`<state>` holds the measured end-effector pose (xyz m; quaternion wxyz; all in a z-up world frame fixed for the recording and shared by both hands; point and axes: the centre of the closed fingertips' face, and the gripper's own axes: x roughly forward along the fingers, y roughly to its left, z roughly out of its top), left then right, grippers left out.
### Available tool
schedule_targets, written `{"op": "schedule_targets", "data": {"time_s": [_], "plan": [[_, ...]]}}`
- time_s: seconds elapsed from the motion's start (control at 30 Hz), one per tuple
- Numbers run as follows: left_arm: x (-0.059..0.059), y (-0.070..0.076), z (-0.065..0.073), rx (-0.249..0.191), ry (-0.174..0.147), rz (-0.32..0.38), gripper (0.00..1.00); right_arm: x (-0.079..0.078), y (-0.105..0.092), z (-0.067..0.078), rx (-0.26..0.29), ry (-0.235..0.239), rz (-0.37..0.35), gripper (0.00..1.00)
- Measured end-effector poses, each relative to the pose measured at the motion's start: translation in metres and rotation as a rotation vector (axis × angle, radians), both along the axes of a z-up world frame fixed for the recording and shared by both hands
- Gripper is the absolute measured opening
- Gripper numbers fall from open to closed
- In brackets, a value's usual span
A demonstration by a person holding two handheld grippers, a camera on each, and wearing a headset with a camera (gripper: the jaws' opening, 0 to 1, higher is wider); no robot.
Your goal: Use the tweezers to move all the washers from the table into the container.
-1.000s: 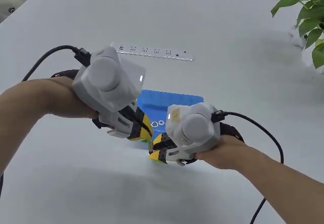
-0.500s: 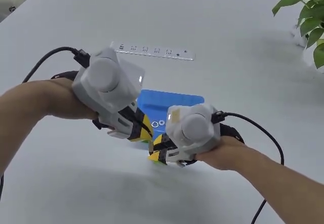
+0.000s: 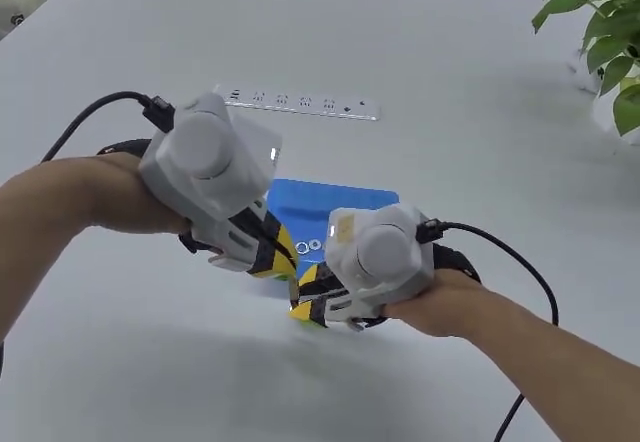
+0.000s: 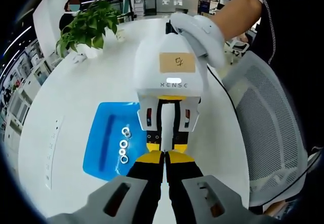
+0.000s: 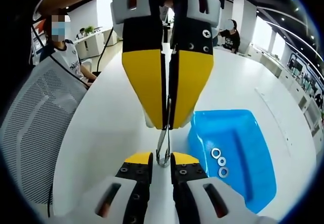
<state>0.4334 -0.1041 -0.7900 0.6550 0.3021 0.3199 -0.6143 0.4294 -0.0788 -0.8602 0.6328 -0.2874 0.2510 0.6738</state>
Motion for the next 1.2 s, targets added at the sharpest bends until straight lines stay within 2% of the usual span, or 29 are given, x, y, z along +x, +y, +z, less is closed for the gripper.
{"op": "schedule_targets", "data": {"time_s": [0.3, 0.67, 0.97, 1.2], "plan": [[-0.0019, -0.0031, -0.0001, -0.001, 0.002, -0.003, 0.05, 0.0011, 0.0002, -0.0004, -0.005, -0.002, -0.004, 0.11], [-0.0030, -0.0036, -0.0008, 0.006, -0.001, -0.005, 0.05, 0.0004, 0.0001, 0.0001, 0.003, 0.005, -0.015, 0.10], [-0.0024, -0.0009, -0.0007, 0.021, -0.010, -0.010, 0.05, 0.0010, 0.0015, 0.0004, -0.006, -0.010, -0.002, 0.09], [-0.0029, -0.0004, 0.0060, 0.021, -0.018, -0.008, 0.05, 0.0018, 0.0024, 0.0063, -0.005, -0.017, 0.001, 0.09]]}}
